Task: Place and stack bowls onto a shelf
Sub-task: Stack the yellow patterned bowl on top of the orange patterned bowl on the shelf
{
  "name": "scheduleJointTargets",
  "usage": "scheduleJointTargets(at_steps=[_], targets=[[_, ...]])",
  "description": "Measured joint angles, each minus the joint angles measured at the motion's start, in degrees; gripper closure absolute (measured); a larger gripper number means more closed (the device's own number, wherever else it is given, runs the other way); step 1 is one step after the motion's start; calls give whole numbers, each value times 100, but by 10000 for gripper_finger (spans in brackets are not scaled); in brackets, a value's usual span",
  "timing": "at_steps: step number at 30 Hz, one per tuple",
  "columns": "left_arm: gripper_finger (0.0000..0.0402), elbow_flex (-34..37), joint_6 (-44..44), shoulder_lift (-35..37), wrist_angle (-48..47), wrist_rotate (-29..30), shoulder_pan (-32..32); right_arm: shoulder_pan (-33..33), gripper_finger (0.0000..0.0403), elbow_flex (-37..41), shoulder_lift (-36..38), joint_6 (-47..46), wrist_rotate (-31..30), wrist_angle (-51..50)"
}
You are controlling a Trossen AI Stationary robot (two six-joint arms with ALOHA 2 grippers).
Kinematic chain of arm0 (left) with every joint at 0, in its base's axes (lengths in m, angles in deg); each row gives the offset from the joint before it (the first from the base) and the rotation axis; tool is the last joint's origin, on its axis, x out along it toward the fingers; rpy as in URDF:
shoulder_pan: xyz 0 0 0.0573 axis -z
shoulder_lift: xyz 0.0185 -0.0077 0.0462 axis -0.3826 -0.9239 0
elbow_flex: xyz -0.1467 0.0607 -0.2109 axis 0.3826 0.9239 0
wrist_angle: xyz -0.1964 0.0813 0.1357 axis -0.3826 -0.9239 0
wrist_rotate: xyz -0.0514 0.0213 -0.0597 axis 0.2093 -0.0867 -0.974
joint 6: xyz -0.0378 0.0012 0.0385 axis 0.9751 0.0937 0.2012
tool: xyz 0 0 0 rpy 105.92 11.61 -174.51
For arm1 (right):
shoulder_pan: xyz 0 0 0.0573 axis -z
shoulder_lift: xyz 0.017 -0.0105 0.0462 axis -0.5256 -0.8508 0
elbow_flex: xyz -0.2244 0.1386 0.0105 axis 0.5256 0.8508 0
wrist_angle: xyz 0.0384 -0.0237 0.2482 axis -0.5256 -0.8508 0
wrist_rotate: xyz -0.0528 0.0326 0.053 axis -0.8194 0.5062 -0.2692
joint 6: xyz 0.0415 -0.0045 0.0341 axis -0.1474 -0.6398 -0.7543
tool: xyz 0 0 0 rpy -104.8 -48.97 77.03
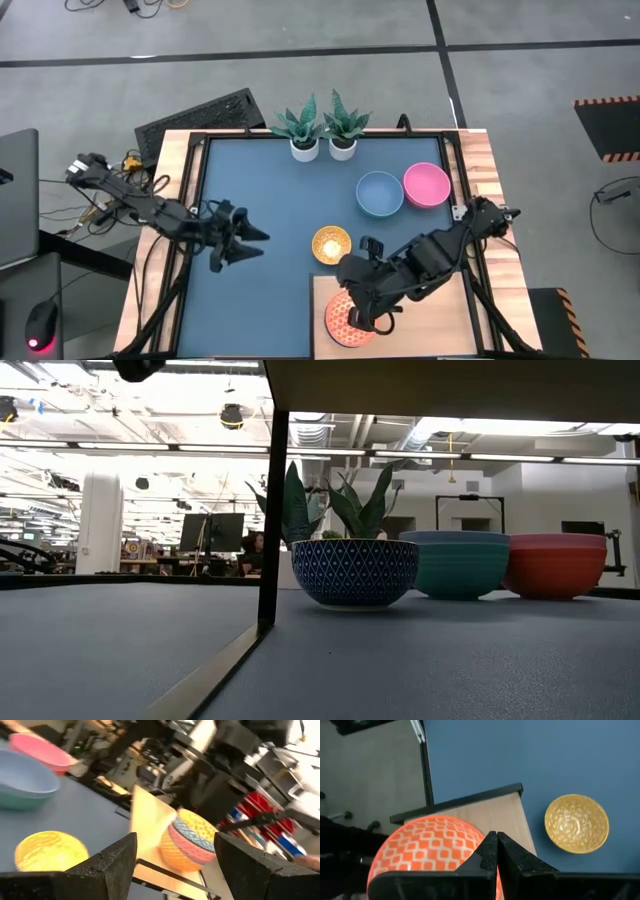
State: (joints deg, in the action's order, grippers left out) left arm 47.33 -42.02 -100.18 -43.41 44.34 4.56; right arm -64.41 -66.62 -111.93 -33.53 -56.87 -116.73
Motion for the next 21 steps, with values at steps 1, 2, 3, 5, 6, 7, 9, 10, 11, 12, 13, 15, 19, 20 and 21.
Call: scheduleJointTargets(at_steps=[1, 2, 3, 5, 6, 7, 9, 10, 11, 12, 13, 15, 19, 20, 21], targets=[[152, 0, -25, -102, 102, -7, 27, -13, 372, 0, 0, -67, -135, -59], [152, 0, -23, -205, 185, -3, 46, -41, 370, 1, -2, -97, -286, -135], [152, 0, -6, -290, 233, -2, 57, -61, 368, 2, -8, -101, -487, -201], [152, 0, 17, -411, 322, -3, 69, -43, 367, 16, -38, -131, -1059, -406], [152, 0, 56, -445, 348, -3, 69, -16, 367, 44, -44, -187, -1333, -544], [152, 0, 108, -463, 368, -4, 70, 73, 368, 57, -50, -191, -1410, -628], [152, 0, 200, -453, 434, -24, 69, 359, 370, 40, -43, -14, -1106, -634], [152, 0, 224, -427, 451, -22, 69, 500, 370, 11, 0, 128, -812, -673], [152, 0, 257, -392, 451, -9, 69, 646, 370, 7, 73, 268, -544, -716], [152, 0, 264, -351, 446, 15, 69, 807, 368, 9, 166, 405, -277, -783], [152, 0, 263, -314, 444, 66, 67, 964, 365, 12, 262, 515, -68, -860], [152, 0, 259, -260, 442, 281, 67, 1260, 351, -4, 379, 722, 14, -1223], [152, 0, 185, -256, 390, 638, 58, 1873, 301, 360, 327, 1873, 231, -983], [152, 0, 189, -256, 389, 638, 60, 2020, 286, 539, 311, 2157, 350, -820], [152, 0, 202, -256, 387, 646, 60, 2169, 269, 739, 313, 2438, 524, -689]])
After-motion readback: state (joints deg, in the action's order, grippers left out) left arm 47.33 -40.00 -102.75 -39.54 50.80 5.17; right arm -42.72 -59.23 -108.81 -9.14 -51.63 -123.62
